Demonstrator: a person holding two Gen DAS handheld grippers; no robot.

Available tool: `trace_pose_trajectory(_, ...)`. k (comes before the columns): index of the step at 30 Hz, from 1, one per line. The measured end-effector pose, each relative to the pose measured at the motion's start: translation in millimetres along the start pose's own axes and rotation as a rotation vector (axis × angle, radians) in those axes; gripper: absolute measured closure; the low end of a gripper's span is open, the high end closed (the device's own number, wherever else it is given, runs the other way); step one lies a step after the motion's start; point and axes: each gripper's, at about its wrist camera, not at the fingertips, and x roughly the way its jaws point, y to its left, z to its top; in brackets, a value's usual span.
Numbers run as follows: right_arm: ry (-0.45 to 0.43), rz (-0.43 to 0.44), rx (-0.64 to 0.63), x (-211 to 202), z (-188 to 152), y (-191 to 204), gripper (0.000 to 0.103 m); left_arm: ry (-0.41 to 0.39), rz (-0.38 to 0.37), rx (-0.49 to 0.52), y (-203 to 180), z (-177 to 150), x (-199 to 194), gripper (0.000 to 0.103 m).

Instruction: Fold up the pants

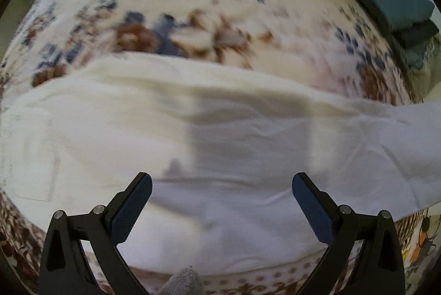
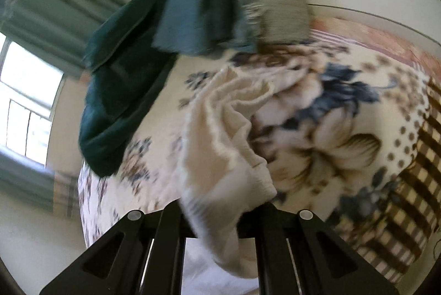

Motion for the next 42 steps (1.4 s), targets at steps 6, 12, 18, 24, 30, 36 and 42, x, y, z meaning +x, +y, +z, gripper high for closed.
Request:
trace_pose_trajectory(6, 0.089, 0.065, -0.141, 8, -44, 72, 0.094, -0.067, 0.021, -0.084, 60, -8, -33, 0.0)
trace_pose_trajectory(12, 0.255, 0.099, -0.301, 57, -123, 140, 0.094, -0.087, 0.022, -0.226, 128, -20, -47, 0.0)
trace_pose_trajectory(18, 0.436, 0.067, -0.476, 124, -230, 179, 0.094, -0.043, 0.078, -0.363, 210, -51, -42, 0.0)
trace_pose_trajectory(24, 0.591, -0.011, -0.597, 166, -309, 204, 0.073, -0.017, 0.135, -0.422, 267, -67, -34, 0.0)
trace_pose_trajectory(30, 0.632, 0.13, -0.439, 132, -273, 199, 0.035, -0.037, 0.093, -0.463, 286, -58, -41, 0.0)
trace_pose_trajectory(36, 0.514, -0.143, -0.436, 106, -216, 151, 0.035, -0.058, -0.009, -0.433, 258, -34, -39, 0.0)
trace_pose_trajectory(42, 0.563, -0.346, -0.457, 130, -185, 107, 0.074, 0.005, -0.018, -0.246, 191, -7, 9, 0.0)
